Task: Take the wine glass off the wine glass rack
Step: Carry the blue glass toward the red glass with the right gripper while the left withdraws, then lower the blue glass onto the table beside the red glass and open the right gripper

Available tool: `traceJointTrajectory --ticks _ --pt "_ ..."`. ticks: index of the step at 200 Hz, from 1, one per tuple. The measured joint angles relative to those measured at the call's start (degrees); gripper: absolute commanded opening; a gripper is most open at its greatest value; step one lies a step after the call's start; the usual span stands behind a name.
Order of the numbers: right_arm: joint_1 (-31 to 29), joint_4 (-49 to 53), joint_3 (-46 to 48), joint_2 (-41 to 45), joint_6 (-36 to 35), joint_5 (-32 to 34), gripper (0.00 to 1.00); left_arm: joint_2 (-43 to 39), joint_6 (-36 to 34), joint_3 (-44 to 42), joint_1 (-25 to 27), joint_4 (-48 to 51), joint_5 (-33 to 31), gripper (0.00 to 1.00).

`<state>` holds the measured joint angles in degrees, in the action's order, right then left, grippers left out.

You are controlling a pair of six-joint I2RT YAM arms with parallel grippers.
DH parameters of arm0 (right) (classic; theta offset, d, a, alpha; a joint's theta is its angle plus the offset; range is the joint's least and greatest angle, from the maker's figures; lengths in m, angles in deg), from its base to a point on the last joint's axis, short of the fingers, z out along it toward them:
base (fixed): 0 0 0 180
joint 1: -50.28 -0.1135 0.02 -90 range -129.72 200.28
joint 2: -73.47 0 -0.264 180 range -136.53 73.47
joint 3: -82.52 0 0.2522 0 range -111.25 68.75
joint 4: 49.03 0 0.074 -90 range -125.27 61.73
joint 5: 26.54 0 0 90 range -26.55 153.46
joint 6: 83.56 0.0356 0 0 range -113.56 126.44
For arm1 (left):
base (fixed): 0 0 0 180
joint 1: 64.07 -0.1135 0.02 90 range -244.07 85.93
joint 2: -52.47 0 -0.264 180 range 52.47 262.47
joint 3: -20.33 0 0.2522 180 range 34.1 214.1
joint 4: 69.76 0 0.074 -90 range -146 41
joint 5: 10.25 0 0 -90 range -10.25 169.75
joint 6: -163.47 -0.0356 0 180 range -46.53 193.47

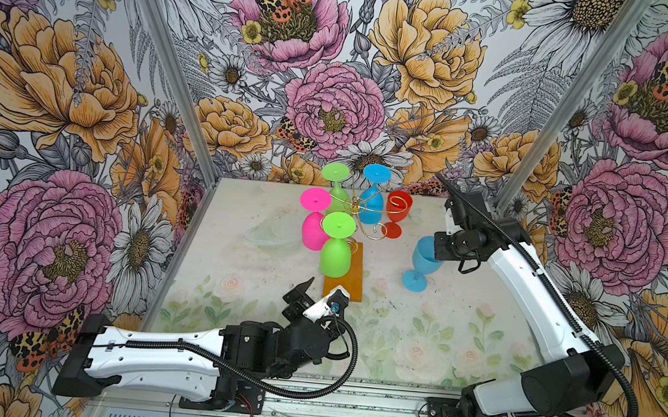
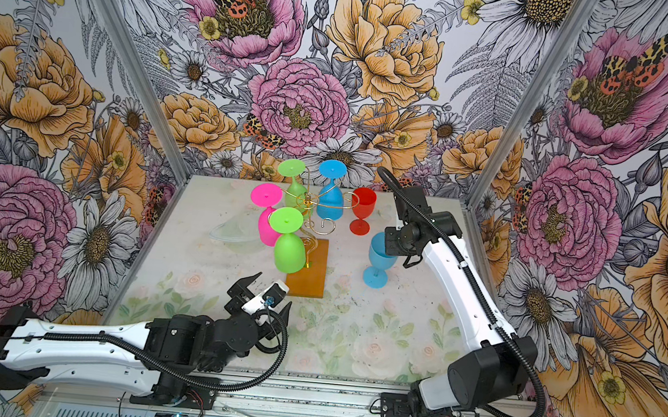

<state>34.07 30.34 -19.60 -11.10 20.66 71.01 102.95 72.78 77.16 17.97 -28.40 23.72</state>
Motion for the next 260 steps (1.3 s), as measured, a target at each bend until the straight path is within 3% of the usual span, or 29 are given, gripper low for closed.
traceJointTrajectory --ticks 77,208,260 --pt "3.8 -9.0 -2.1 -7.4 0.0 3.2 0.0 -12.1 9.4 -3.0 -11.6 5.0 8.0 0.99" --pt "7.3 -13.7 -17.3 -23.7 -1.6 3.6 0.0 -10.3 17.3 -3.1 -28.5 9.0 15.6 0.99" --pt "8.8 -14.1 -23.2 -29.5 -1.7 3.1 0.0 -10.7 19.3 -3.1 -32.1 10.6 18.1 0.99"
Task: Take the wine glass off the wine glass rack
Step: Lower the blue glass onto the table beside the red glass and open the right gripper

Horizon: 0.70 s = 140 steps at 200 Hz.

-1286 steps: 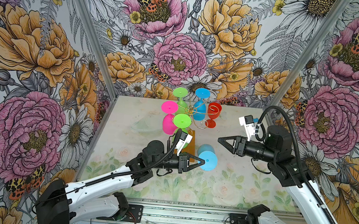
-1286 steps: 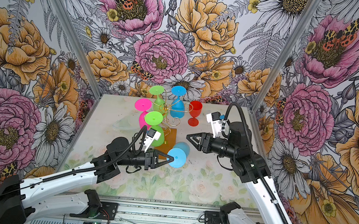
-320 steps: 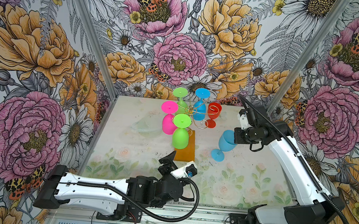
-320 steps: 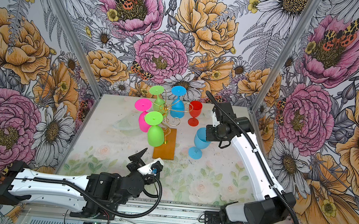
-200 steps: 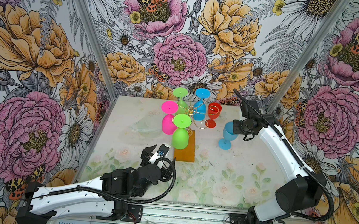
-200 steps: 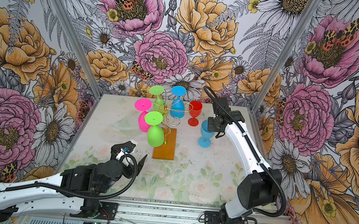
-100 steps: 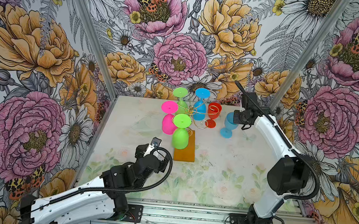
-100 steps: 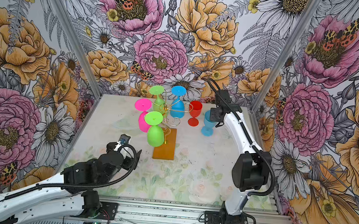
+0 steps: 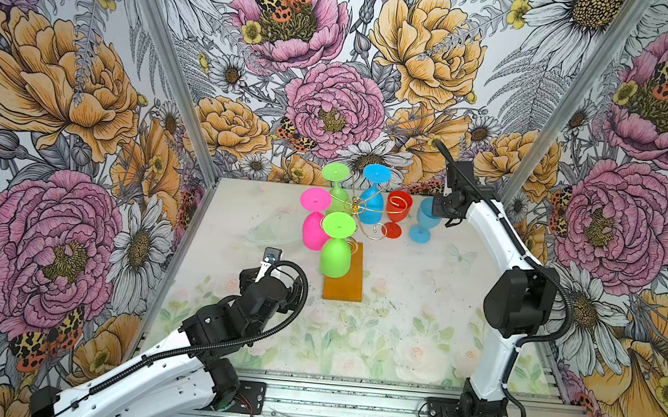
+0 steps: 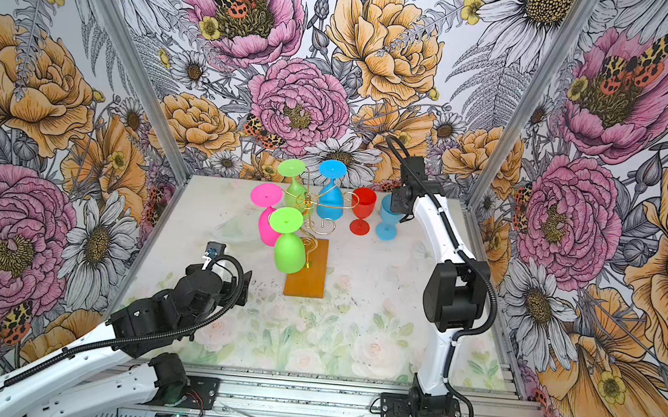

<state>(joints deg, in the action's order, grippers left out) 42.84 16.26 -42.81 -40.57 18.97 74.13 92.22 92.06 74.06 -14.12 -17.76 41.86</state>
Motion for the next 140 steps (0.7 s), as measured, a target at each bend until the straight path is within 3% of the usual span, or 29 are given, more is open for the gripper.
traceJointTrajectory --ticks 140 --pt "1.0 0.0 -7.6 -8.3 0.0 -3.0 0.0 -1.8 2.1 0.0 -1.1 2.9 0.5 0.99"
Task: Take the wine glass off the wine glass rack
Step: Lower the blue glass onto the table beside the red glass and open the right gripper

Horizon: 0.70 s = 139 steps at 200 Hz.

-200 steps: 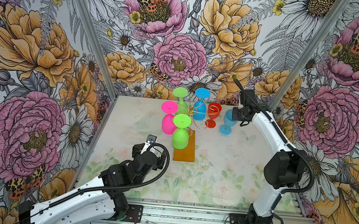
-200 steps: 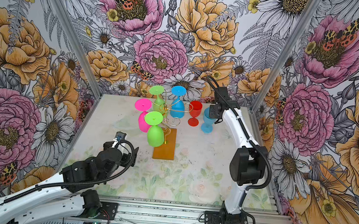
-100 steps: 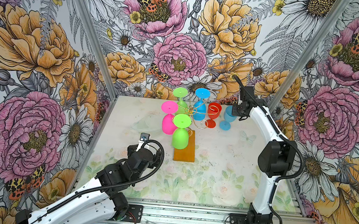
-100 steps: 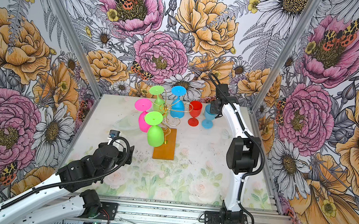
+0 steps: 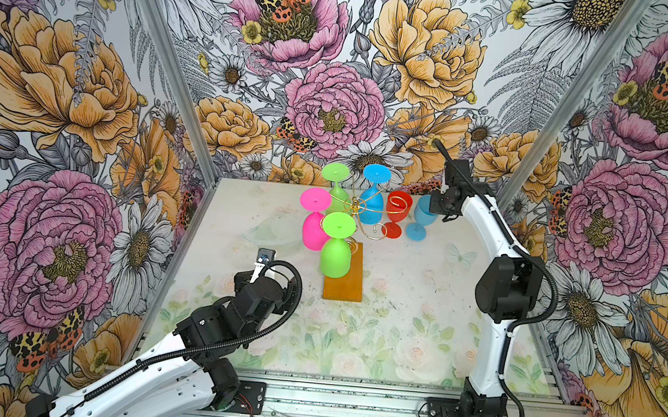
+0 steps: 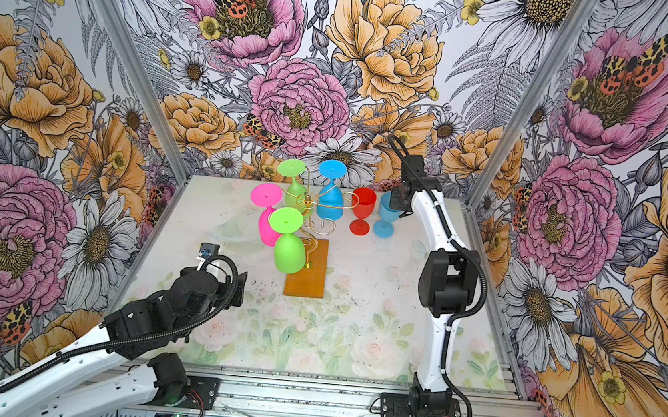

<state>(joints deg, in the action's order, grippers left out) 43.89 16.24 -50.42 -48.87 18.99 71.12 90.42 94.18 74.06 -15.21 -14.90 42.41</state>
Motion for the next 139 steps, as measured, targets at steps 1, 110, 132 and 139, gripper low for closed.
traceJointTrajectory --ticks 1,110,132,139 --pt "0.0 0.0 0.0 0.0 0.0 0.0 0.0 0.0 0.0 0.0 0.0 0.0 0.0 0.99" --pt "0.0 0.0 -2.3 -2.3 0.4 0.0 0.17 -1.3 0.2 0.0 0.0 1.1 0.6 0.99" --pt "0.0 0.0 -3.1 -2.4 0.4 -0.5 0.19 -1.4 0.2 0.0 0.0 1.1 0.8 0.99" --pt "0.0 0.0 -3.4 -2.4 0.4 -0.6 0.19 -1.4 0.2 0.0 0.0 1.1 0.8 0.99"
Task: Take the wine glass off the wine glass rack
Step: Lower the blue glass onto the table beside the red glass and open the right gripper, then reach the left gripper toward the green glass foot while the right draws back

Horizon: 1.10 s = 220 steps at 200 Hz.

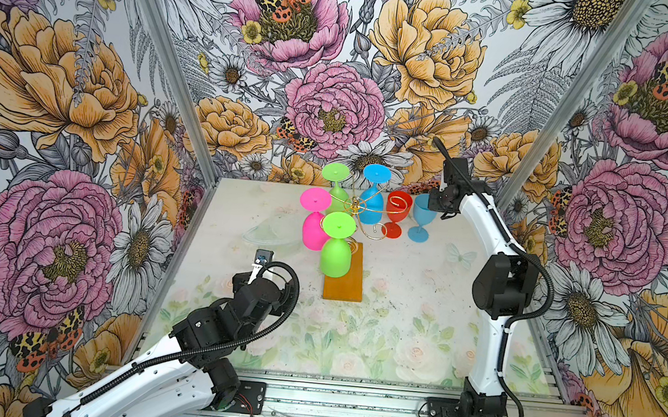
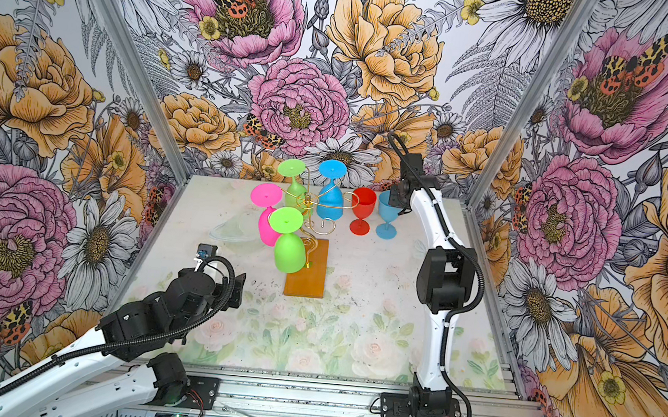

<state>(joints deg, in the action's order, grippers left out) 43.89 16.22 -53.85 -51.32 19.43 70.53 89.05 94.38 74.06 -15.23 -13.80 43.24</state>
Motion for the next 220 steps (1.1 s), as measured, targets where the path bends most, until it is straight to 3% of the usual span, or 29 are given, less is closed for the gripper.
traceJointTrajectory --ticks 69,134,172,220 --pt "0.0 -0.2 -0.4 -0.6 0.0 -0.8 0.27 0.0 0.0 0.0 0.0 0.0 0.7 0.99" --pt "0.5 -0.2 -0.3 -0.5 -0.1 -1.1 0.53 0.2 0.0 0.0 -0.3 0.0 2.9 0.99" --pt "0.8 -0.1 1.4 1.9 0.1 -1.7 0.72 0.2 0.0 1.2 -4.6 0.0 6.5 0.99" --pt "0.8 -0.2 6.9 11.1 0.2 -5.1 0.81 0.8 0.0 6.5 -10.7 0.0 14.3 0.99"
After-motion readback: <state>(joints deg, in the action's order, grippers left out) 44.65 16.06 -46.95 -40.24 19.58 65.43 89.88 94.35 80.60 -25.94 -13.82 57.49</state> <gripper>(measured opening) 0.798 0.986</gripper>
